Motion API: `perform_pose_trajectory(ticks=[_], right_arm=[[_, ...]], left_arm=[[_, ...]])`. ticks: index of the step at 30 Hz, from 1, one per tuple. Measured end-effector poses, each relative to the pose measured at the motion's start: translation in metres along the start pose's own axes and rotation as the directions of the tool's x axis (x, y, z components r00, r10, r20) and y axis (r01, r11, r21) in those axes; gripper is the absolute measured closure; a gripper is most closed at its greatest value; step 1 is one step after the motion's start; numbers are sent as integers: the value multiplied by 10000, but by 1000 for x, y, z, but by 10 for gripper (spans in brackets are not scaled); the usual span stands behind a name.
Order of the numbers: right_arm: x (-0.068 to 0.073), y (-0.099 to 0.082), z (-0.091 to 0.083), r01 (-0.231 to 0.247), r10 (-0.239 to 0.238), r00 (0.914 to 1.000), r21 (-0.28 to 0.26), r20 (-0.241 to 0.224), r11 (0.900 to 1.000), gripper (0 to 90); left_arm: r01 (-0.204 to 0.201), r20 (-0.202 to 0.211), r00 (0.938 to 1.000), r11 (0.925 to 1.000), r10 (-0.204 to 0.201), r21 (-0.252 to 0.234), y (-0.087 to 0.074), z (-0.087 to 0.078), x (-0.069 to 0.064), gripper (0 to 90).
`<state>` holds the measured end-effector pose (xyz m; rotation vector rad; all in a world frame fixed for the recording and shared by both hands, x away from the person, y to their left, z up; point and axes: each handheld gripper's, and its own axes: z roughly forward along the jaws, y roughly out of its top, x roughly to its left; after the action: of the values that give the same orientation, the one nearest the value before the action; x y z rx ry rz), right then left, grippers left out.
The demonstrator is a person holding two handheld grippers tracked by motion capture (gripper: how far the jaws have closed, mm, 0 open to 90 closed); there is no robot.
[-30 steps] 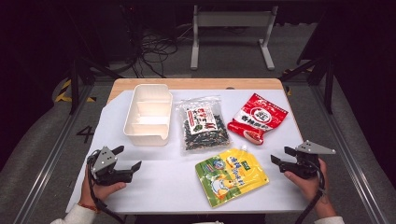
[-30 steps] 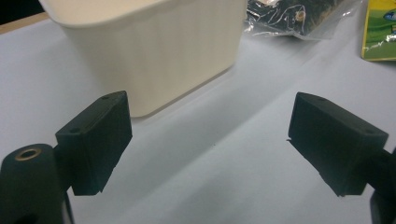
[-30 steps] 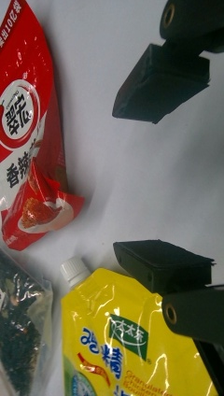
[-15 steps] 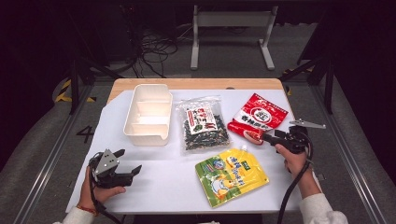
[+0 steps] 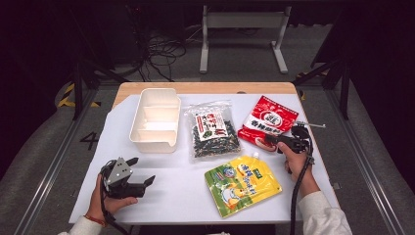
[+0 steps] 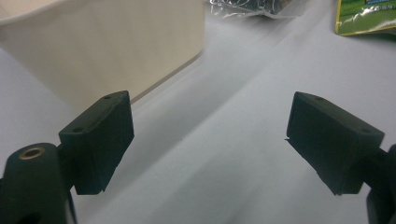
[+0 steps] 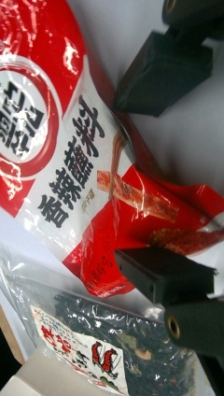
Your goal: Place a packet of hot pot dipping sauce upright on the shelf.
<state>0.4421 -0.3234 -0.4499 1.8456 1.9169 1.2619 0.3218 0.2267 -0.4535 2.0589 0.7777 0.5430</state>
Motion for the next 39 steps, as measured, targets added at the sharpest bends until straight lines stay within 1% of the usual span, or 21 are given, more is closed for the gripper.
perform_pose_trajectory(ticks=[1,2,6,7,9,10,12,14,17,20,22,25,26,30,31,32,33,34,35,37,39], right_arm=[[1,0,1,185,-184,9998,97,-67,9998,372],[0,0,2,305,-301,9992,169,-266,9994,433],[-3,0,6,420,-392,9953,302,-886,9987,599],[-4,-1,6,422,-384,9931,316,-1109,9986,628],[-4,-1,6,525,-485,9909,284,-1259,9982,677],[-3,-1,5,651,-613,9903,269,-1246,9975,686],[-2,-1,4,890,-864,9885,150,-1239,9959,708],[-2,-2,1,943,-924,9870,81,-1312,9955,722],[0,-2,-5,1282,-1293,9842,-169,-1209,9916,735],[0,-1,-13,1574,-1618,9802,-461,-1141,9865,741],[-1,-1,-18,1748,-1802,9773,-573,-1115,9829,743],[-3,-2,-22,1807,-1881,9763,-756,-1069,9806,745],[-4,-2,-27,1825,-1919,9761,-951,-1022,9786,747],[-3,-2,-34,2001,-2127,9713,-1177,-1068,9727,751],[-3,-2,-36,2009,-2152,9702,-1266,-1116,9714,751],[-2,-2,-38,1961,-2134,9689,-1371,-1254,9710,752],[-2,-2,-38,1961,-2134,9689,-1371,-1254,9710,752],[-3,-2,-40,1897,-2131,9649,-1539,-1536,9697,753],[-2,-2,-42,1888,-2164,9620,-1669,-1667,9677,753],[1,-1,-46,2045,-2340,9590,-1818,-1596,9619,754],[3,-2,-49,2112,-2453,9552,-1988,-1658,9570,754]], left_arm=[[-12,20,10000,10000,12,17,0,0,0,156],[16,-1,10000,10000,-16,-7,1,1,0,156],[-92,3,10000,10000,92,12,2,2,0,156],[-124,-11,9999,9999,124,35,2,3,0,156],[-95,28,10000,9999,95,70,2,4,0,156],[-123,54,9999,9999,122,70,3,4,0,155],[70,220,9997,10000,-70,-10,4,4,0,156],[184,356,9992,9997,-179,-139,6,4,-2,156],[-116,409,9991,9999,120,-97,8,6,-6,156],[-52,492,9988,10000,52,-10,8,8,-7,160],[-3,424,9991,10000,2,21,8,8,-7,163],[49,437,9990,10000,-51,66,8,7,-6,163],[32,453,9990,10000,-36,82,8,7,-6,163],[69,647,9979,9999,-74,85,8,7,-5,163],[87,698,9975,9998,-98,167,9,8,-4,164],[-5,723,9974,9997,-13,254,11,8,-4,163],[-5,723,9974,9997,-13,254,11,8,-4,164],[-43,759,9971,9998,27,204,13,8,-4,164],[-25,791,9969,9998,9,200,15,7,-3,168],[-21,823,9966,9998,6,184,17,8,-3,170],[57,958,9954,9999,-71,144,20,9,-3,170]])
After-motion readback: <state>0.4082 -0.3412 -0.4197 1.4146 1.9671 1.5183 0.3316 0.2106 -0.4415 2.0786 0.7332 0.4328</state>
